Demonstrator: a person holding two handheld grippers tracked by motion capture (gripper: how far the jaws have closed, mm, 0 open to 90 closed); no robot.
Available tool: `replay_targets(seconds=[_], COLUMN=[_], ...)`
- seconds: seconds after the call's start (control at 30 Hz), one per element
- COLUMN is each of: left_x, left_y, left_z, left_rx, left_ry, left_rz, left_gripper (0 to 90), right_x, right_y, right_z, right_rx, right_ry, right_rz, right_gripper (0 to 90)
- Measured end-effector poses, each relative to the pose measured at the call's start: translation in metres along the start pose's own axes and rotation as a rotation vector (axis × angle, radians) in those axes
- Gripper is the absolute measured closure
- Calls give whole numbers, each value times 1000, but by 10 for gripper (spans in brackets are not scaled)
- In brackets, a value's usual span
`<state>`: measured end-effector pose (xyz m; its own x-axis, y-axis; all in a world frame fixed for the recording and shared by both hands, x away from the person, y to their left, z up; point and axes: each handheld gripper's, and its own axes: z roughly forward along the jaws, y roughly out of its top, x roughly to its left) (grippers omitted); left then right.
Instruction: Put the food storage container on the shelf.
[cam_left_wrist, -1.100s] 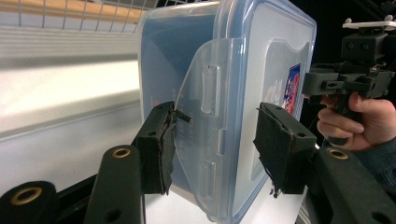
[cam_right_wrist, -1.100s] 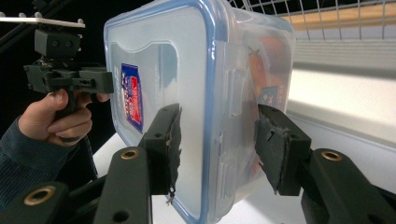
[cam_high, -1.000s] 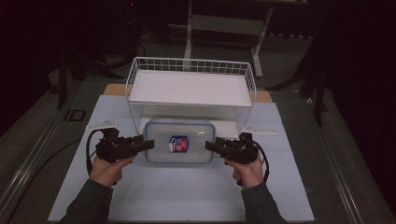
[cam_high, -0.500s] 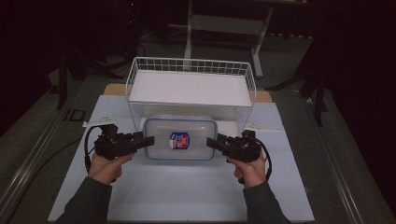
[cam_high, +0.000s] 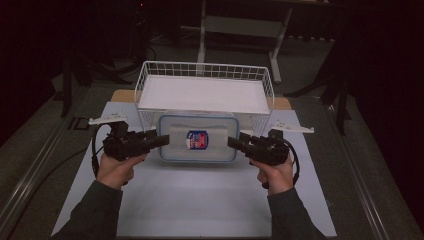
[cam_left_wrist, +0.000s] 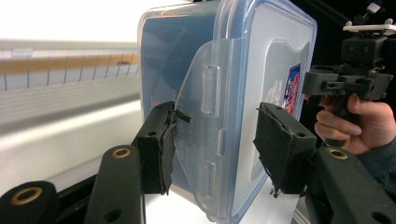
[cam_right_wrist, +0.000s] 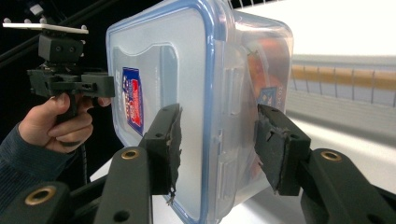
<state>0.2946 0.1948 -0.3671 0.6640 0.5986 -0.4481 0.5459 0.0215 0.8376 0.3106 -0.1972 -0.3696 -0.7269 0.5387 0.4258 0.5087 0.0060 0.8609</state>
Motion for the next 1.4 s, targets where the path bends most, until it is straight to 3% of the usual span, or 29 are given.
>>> replay_targets(seconds=[0.17,0.37,0.7,1.17,1.4], left_x=[-6,-7,-1,9,15], left_y=[16,32,49,80,93], left_z=[1,4,11,27,35], left_rx=[-12,-36,-54,-70,-96], left_ry=[6,0,-9,-17,-21], left_rz=[32,41,48,72,53], left_gripper=[488,488,488,488,488], right_x=[-1,-2,-7,-27,-33], right_y=[13,29,49,77,92], right_z=[-5,-8,-7,-4,-3], right_rx=[-23,-51,-76,-98,-105], right_ry=[3,-2,-9,0,-9], right_rz=[-10,-27,-41,-33,-29], right_gripper=[520,519,521,529,528])
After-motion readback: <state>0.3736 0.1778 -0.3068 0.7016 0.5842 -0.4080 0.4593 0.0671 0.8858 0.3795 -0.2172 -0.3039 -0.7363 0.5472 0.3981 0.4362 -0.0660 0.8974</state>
